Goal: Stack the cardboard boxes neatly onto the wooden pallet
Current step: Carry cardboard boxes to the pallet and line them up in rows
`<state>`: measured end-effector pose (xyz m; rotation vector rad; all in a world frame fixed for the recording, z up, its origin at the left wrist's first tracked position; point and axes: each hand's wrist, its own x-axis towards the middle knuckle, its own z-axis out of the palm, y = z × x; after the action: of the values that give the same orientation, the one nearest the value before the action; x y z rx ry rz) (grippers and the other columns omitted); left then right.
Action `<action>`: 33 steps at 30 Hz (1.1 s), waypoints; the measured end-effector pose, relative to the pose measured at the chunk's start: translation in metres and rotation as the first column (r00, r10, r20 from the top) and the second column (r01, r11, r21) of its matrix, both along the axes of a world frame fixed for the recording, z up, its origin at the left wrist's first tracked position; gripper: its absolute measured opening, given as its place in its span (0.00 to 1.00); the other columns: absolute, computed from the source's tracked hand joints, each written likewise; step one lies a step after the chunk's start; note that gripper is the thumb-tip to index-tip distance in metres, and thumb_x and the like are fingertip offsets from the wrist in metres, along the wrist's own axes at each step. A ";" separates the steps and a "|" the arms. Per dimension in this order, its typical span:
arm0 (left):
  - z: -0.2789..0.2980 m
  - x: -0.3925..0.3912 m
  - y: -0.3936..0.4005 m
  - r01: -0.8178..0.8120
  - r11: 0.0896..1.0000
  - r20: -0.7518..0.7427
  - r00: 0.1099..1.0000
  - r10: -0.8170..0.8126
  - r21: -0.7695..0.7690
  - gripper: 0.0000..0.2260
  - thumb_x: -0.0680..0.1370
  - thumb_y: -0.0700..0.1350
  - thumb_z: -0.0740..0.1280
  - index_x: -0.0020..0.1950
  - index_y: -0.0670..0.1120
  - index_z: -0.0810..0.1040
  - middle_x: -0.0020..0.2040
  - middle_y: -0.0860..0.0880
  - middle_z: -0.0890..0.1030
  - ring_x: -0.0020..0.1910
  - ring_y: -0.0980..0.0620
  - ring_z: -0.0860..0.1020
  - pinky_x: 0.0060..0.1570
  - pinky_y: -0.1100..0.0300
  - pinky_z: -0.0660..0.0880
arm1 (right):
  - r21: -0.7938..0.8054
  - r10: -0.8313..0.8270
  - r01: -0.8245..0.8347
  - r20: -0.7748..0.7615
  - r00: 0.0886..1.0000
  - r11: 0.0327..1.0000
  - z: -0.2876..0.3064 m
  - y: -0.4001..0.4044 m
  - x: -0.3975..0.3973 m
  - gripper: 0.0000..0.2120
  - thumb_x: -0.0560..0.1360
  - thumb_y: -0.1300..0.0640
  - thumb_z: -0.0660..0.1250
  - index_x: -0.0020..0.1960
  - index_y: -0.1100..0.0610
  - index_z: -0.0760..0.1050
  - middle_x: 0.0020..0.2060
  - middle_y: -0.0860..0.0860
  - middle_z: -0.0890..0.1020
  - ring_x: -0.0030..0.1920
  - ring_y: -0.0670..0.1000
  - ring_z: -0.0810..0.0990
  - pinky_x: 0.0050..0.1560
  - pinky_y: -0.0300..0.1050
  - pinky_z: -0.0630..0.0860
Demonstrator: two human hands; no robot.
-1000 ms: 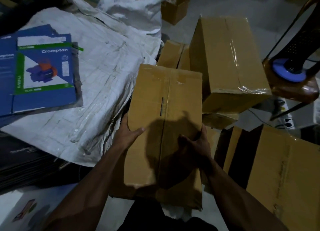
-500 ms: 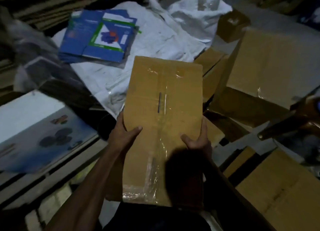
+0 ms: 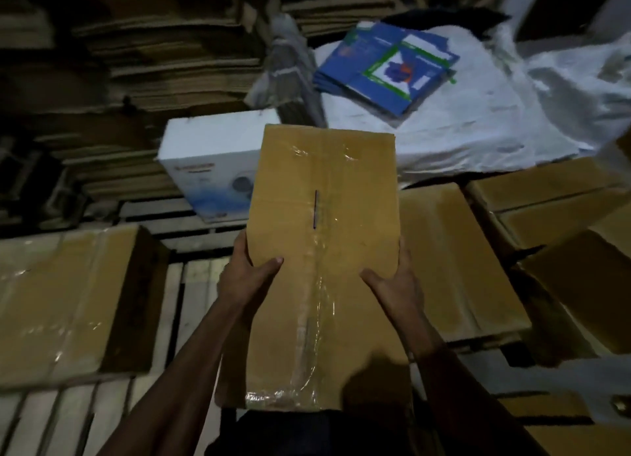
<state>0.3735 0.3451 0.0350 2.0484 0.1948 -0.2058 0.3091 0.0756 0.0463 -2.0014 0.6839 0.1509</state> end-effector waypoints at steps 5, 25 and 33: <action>0.002 -0.047 0.064 -0.147 0.988 0.019 0.989 0.146 0.055 0.45 0.61 0.69 0.70 0.75 0.58 0.60 0.66 0.51 0.76 0.63 0.46 0.76 0.61 0.40 0.74 | -0.008 0.147 -0.147 0.008 0.989 0.989 0.001 0.060 -0.001 0.48 0.70 0.41 0.75 0.79 0.36 0.48 0.70 0.47 0.73 0.68 0.57 0.73 0.67 0.53 0.70; -0.024 -0.203 0.291 -0.421 0.907 -0.032 0.907 0.420 0.001 0.39 0.64 0.68 0.73 0.71 0.65 0.61 0.62 0.59 0.78 0.59 0.51 0.80 0.59 0.41 0.76 | -0.056 0.414 -0.416 -0.045 0.909 0.908 -0.020 0.287 -0.080 0.48 0.71 0.40 0.73 0.78 0.36 0.44 0.67 0.51 0.76 0.65 0.59 0.76 0.65 0.60 0.73; -0.028 -0.160 0.310 -0.417 0.909 -0.032 0.908 0.417 0.009 0.37 0.66 0.66 0.73 0.72 0.62 0.62 0.62 0.60 0.78 0.58 0.53 0.79 0.58 0.43 0.77 | -0.040 0.408 -0.412 -0.071 0.910 0.910 -0.028 0.309 -0.032 0.48 0.72 0.42 0.74 0.79 0.38 0.44 0.69 0.52 0.74 0.67 0.61 0.74 0.67 0.61 0.69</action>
<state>0.2135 0.6554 0.0068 1.9539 0.6469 0.0274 0.2776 0.3842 0.0178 -2.1793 0.2960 0.4507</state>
